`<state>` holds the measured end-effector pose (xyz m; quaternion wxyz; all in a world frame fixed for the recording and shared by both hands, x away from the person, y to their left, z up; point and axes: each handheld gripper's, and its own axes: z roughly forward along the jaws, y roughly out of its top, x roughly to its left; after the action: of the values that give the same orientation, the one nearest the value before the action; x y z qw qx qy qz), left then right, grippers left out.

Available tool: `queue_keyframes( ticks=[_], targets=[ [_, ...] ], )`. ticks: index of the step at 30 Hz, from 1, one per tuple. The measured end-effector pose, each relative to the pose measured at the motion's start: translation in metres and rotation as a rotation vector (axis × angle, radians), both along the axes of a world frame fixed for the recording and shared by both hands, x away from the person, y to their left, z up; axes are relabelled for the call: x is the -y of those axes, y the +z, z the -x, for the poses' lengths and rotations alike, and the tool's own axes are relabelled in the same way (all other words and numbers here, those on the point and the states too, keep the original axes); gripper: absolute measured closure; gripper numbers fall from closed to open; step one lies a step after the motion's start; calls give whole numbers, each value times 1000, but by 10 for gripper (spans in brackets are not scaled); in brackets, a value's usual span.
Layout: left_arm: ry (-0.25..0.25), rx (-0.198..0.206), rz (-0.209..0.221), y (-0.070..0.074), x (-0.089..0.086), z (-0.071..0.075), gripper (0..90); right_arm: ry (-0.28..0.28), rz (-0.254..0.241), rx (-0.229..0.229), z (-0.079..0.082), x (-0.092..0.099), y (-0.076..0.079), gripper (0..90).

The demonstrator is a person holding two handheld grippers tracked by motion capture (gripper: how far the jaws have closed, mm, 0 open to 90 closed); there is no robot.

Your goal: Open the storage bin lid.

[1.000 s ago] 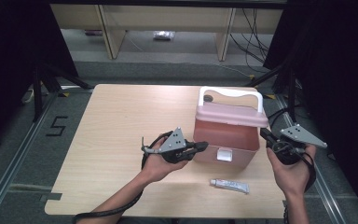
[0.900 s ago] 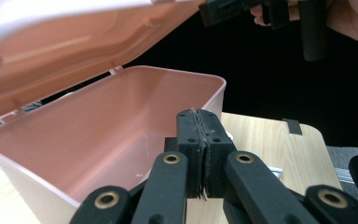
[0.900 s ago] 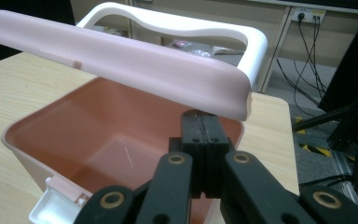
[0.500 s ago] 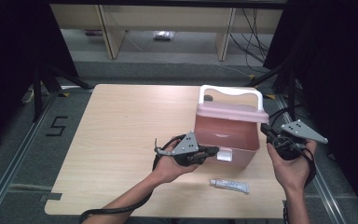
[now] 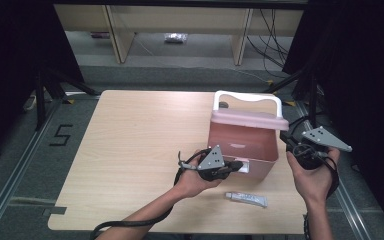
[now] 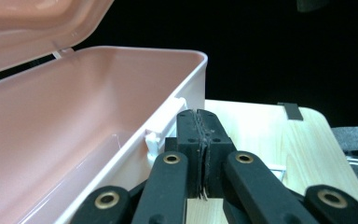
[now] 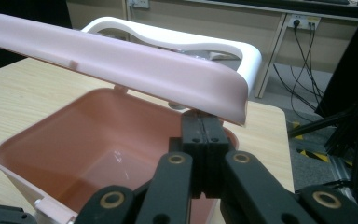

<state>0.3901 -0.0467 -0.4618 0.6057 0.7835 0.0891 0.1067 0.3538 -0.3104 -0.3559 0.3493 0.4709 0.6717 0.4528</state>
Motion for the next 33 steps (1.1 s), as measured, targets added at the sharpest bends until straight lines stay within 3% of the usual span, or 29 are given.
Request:
queue_keyframes(
  ticks=[6, 7, 10, 11, 15, 16, 17, 18, 19, 20, 27, 33],
  targets=[
    [10, 11, -7, -6, 2, 1, 886, -9, 4, -3, -1, -1, 1, 900],
    [12, 11, -6, -7, 2, 1, 888, -3, 21, 16, -2, 0, 1, 900],
    [19, 12, -8, -7, 3, 2, 893, -13, -3, -6, -2, -2, 2, 900],
    [23, 13, -7, -7, 3, 2, 893, -6, 18, 17, -4, 0, 2, 900],
    [26, 17, -12, -7, 3, 3, 893, -10, 23, 26, -6, -1, 4, 900],
    [28, 16, -11, -8, 3, 3, 894, -16, 5, 17, -6, -3, 4, 900],
    [29, 20, -10, -8, 3, 3, 893, -9, 23, 27, -8, -1, 5, 900],
    [31, 22, -8, -8, 4, 4, 894, -25, 2, 25, -8, -3, 4, 900],
    [31, 24, -11, -8, 4, 4, 894, -16, 22, 42, -10, -2, 5, 900],
    [32, 23, -10, -8, 3, 4, 894, -31, -3, 31, -11, -4, 6, 900],
    [38, 17, -16, -7, 4, 4, 894, -25, 8, 61, -17, -4, 10, 900],
    [38, 15, -10, -8, 4, 4, 894, -36, -13, 65, -20, -7, 13, 900]
  ],
)
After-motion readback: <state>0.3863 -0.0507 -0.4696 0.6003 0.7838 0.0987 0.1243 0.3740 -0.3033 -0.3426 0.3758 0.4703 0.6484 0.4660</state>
